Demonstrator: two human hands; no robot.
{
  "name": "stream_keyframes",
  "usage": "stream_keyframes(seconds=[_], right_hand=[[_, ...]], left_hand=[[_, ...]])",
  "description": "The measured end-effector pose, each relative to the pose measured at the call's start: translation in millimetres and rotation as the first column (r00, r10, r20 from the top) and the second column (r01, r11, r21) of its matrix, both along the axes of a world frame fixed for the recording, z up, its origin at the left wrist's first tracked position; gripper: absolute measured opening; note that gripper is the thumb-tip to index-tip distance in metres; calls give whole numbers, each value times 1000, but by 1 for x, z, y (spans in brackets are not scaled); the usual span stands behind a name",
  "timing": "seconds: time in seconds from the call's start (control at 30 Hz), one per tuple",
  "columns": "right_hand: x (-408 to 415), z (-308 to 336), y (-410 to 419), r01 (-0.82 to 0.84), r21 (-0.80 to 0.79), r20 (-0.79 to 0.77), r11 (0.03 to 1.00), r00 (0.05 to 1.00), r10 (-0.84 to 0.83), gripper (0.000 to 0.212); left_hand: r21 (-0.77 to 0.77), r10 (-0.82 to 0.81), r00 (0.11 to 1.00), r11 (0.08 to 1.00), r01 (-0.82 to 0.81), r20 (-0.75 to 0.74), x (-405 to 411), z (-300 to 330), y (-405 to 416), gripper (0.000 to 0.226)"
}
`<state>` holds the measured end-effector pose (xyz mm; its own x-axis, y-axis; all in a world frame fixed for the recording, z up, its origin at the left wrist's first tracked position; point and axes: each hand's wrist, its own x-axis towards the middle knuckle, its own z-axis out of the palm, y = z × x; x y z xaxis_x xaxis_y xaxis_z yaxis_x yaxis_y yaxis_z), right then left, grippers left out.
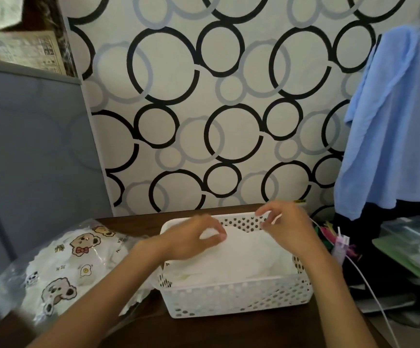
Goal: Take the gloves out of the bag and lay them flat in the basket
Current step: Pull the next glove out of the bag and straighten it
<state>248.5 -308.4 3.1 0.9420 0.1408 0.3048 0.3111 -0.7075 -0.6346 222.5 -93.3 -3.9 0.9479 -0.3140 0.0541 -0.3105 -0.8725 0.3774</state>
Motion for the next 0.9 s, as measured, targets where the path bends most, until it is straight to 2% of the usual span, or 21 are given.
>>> stream_keyframes(seconds=[0.07, 0.1, 0.17, 0.27, 0.33, 0.4, 0.43, 0.5, 0.57, 0.6, 0.67, 0.7, 0.77, 0.83, 0.9], right_hand=[[-1, -7, 11, -163, -140, -214, 977, 968, 131, 35], [-1, -12, 17, -227, -235, -330, 945, 933, 141, 45], [0, -20, 22, -288, -360, -478, 888, 874, 90, 65], [4, -25, 19, -238, -405, -493, 883, 870, 8, 89], [4, -25, 16, -240, -447, -491, 861, 871, -12, 92], [2, -24, 17, -265, -453, -516, 851, 856, -8, 90], [3, -23, 17, -266, -451, -514, 852, 858, -4, 89], [3, -16, 14, -236, -439, -484, 867, 875, -6, 86], [-1, -6, 13, -197, -428, -410, 882, 912, 5, 82], [-4, 0, 15, -182, -421, -365, 889, 931, 18, 79], [-15, 11, 22, -171, -391, -284, 904, 957, 58, 73], [-21, 15, 29, -186, -372, -255, 910, 963, 92, 69], [-37, 21, 47, -244, -327, -201, 913, 962, 185, 60], [-56, 25, 67, -304, -303, -133, 903, 952, 276, 50], [-77, 25, 91, -347, -281, -27, 895, 935, 354, 41]], left_hand=[[117, -28, 954, 991, 65, -297, -7, -3, 1, 58], [215, -1, 928, 973, 88, -373, -8, -8, 3, 69], [333, 59, 912, 939, 87, -406, -6, -15, 3, 87], [388, 103, 908, 919, 69, -407, 2, -28, 0, 99], [424, 119, 903, 902, 75, -413, 4, -30, -4, 97], [399, 106, 915, 915, 64, -390, -3, -21, -7, 88], [328, 95, 929, 944, 29, -357, -10, -12, -7, 82], [54, 114, 966, 993, -104, -233, -31, 11, -2, 67], [-169, 249, 967, 953, -253, -45, -59, 28, 15, 57], [-213, 341, 939, 921, -326, 39, -72, 32, 29, 50], [-207, 512, 848, 852, -481, 138, -93, 32, 57, 31], [-179, 578, 807, 813, -555, 123, -102, 30, 70, 26], [-56, 623, 782, 781, -622, -7, -114, 24, 87, 34], [71, 614, 778, 789, -610, -132, -116, 17, 93, 43], [147, 628, 765, 778, -611, -143, -112, 9, 96, 40]])
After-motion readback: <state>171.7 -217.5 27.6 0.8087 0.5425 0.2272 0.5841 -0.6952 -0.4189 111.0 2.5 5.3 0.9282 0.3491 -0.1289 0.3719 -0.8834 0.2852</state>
